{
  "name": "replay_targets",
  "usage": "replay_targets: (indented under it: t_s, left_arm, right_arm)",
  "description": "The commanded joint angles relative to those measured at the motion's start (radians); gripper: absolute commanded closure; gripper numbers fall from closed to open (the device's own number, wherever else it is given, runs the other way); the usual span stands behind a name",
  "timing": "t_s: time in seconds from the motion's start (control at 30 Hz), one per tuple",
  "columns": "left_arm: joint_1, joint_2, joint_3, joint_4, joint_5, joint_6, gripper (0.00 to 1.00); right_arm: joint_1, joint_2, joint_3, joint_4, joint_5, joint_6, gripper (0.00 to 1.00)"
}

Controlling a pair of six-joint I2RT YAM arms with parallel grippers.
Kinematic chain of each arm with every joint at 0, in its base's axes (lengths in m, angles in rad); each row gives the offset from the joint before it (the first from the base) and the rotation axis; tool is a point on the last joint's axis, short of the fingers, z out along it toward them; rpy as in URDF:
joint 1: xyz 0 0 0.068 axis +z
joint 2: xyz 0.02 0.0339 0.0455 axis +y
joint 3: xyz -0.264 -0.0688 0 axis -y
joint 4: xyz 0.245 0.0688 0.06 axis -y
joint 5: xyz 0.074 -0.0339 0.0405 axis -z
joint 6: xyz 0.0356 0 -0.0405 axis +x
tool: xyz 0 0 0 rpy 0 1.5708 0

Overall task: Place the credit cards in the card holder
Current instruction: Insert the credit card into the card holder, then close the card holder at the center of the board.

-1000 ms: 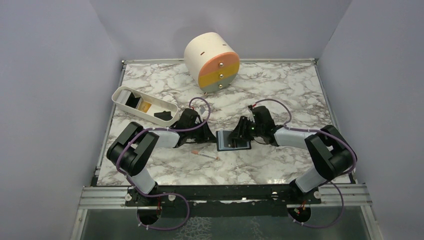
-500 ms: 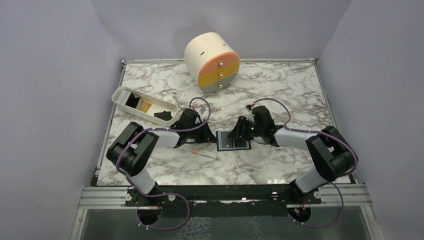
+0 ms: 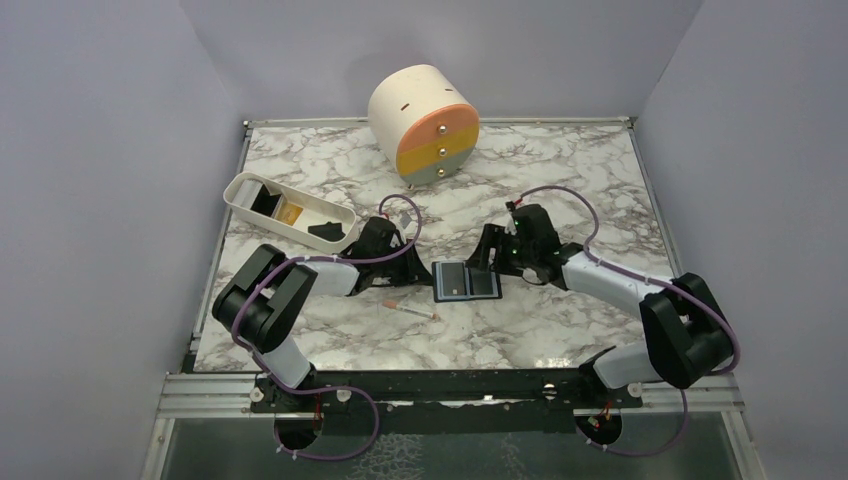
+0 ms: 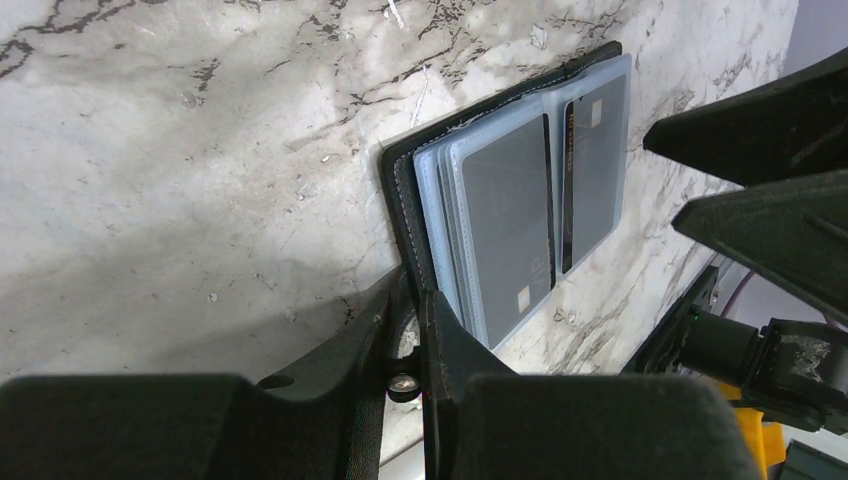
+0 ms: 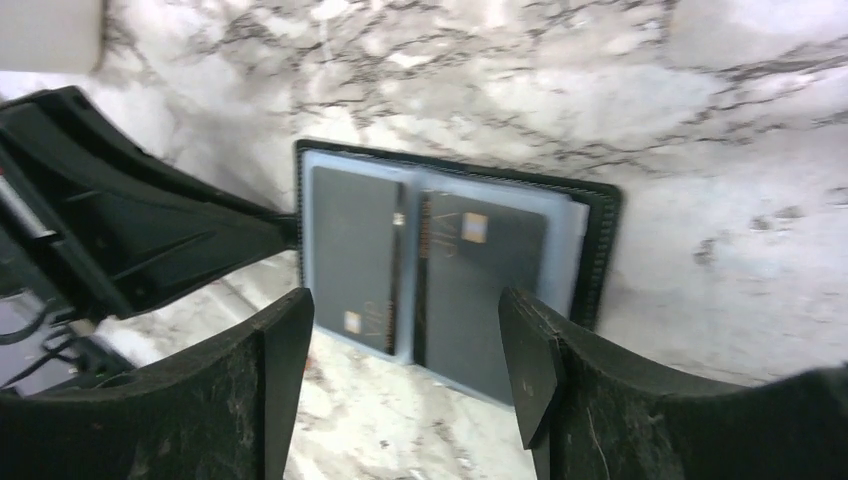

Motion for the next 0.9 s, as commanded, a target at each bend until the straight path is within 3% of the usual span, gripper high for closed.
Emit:
replay_targets:
  t_s: [0.0, 0.27, 0.87]
  left_arm:
    - [-0.007, -0.031, -0.008, 0.004, -0.007, 0.025, 1.0]
    - [-0.007, -0.034, -0.012, 0.005, -0.007, 0.025, 1.0]
    - [-0.009, -0.031, -0.011, 0.005, -0.003, 0.026, 1.0]
  right_arm:
    - [-0.036, -0.02, -0.017, -0.053, 0.062, -0.024, 0.27]
    - [-0.052, 0.017, -0.052, -0.011, 0.066, -0.015, 0.09]
    - [-0.052, 0.003, -0.114, 0.173, -0.142, 0.023, 0.11]
